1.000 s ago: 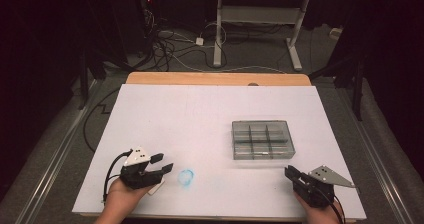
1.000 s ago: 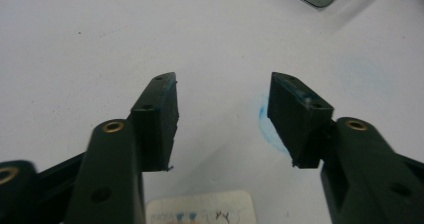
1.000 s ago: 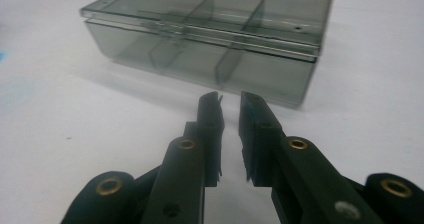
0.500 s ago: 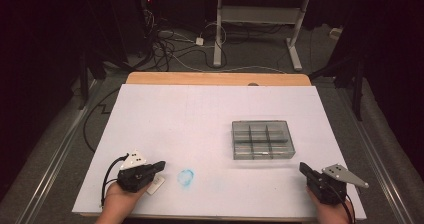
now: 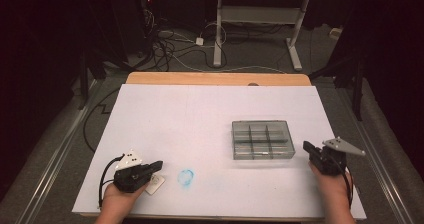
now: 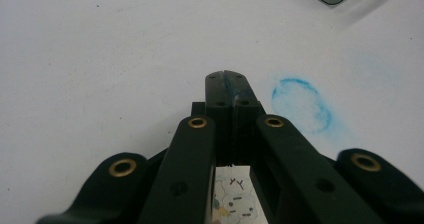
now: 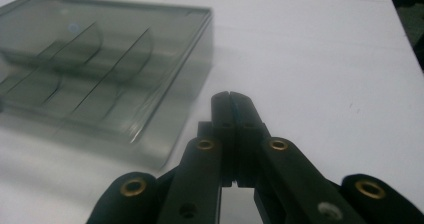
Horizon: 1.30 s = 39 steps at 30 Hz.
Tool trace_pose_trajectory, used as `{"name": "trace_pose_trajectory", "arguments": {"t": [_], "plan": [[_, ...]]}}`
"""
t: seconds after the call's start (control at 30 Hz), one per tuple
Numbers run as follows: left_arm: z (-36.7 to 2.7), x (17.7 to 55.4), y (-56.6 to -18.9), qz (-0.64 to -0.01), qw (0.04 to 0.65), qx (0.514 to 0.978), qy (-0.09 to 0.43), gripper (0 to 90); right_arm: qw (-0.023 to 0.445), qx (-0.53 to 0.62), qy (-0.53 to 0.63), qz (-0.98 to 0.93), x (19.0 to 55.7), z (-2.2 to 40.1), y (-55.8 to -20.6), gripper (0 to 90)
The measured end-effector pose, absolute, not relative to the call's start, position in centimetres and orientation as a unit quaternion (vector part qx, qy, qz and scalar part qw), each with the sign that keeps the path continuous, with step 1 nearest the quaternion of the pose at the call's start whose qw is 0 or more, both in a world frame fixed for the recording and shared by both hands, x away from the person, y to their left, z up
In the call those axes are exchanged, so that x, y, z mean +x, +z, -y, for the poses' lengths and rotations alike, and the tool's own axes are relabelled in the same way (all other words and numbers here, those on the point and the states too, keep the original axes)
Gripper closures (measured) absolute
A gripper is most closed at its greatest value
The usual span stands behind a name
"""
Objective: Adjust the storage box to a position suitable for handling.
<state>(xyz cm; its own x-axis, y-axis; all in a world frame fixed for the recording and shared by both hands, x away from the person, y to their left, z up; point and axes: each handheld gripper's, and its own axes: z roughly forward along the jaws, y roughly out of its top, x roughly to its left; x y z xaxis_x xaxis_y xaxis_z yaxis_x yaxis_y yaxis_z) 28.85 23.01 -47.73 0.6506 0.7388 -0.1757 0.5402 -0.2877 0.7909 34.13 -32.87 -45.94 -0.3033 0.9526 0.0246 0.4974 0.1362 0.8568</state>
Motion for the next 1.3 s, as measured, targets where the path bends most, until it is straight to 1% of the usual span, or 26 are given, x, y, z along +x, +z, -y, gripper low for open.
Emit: {"name": "trace_pose_trajectory", "arguments": {"t": [0.07,0.13,0.2,0.23,0.37,0.4,0.43,0.57,0.83,0.93,1.13,1.3], "plan": [[-23.0,28.7,-47.7,-0.399,0.438,0.797,0.116,87.6,0.279,0.519,0.405,-0.699,34.8,33.0,-45.8,90.0],[-23.0,28.7,-47.6,-0.398,0.439,0.797,0.116,87.6,0.278,0.514,0.401,-0.706,37.4,32.9,-45.6,90.0],[-23.2,28.6,-47.5,-0.398,0.444,0.795,0.115,87.6,0.28,0.512,0.398,-0.708,37.9,32.8,-45.6,90.0],[-23.2,28.5,-47.4,-0.398,0.446,0.793,0.115,87.6,0.282,0.507,0.387,-0.717,39.5,32.3,-45.8,90.0],[-23.6,28.4,-47.3,-0.4,0.452,0.789,0.116,87.6,0.275,0.507,0.381,-0.722,41.4,31.8,-46.2,90.0],[-23.6,28.4,-47.3,-0.4,0.452,0.789,0.116,87.5,0.275,0.507,0.381,-0.722,41.4,31.8,-46.2,90.0],[-23.7,28.4,-47.3,-0.401,0.452,0.788,0.115,87.5,0.262,0.511,0.387,-0.722,42.1,31.7,-46.2,90.0],[-23.7,28.3,-47.3,-0.403,0.454,0.786,0.114,87.5,0.256,0.501,0.389,-0.729,42.5,31.2,-46.2,90.0],[-23.7,28.3,-47.3,-0.401,0.454,0.787,0.114,87.5,0.223,0.5,0.39,-0.74,43.0,30.8,-46.9,90.0],[-23.7,28.3,-47.3,-0.401,0.454,0.787,0.115,87.5,0.224,0.5,0.389,-0.741,43.0,30.7,-47.0,90.0],[-23.6,28.4,-47.4,-0.399,0.453,0.788,0.115,87.5,0.211,0.505,0.395,-0.738,43.0,30.7,-47.1,90.0],[-23.5,28.4,-47.3,-0.397,0.453,0.789,0.115,87.5,0.202,0.484,0.402,-0.751,42.9,29.4,-47.2,90.0]]}}
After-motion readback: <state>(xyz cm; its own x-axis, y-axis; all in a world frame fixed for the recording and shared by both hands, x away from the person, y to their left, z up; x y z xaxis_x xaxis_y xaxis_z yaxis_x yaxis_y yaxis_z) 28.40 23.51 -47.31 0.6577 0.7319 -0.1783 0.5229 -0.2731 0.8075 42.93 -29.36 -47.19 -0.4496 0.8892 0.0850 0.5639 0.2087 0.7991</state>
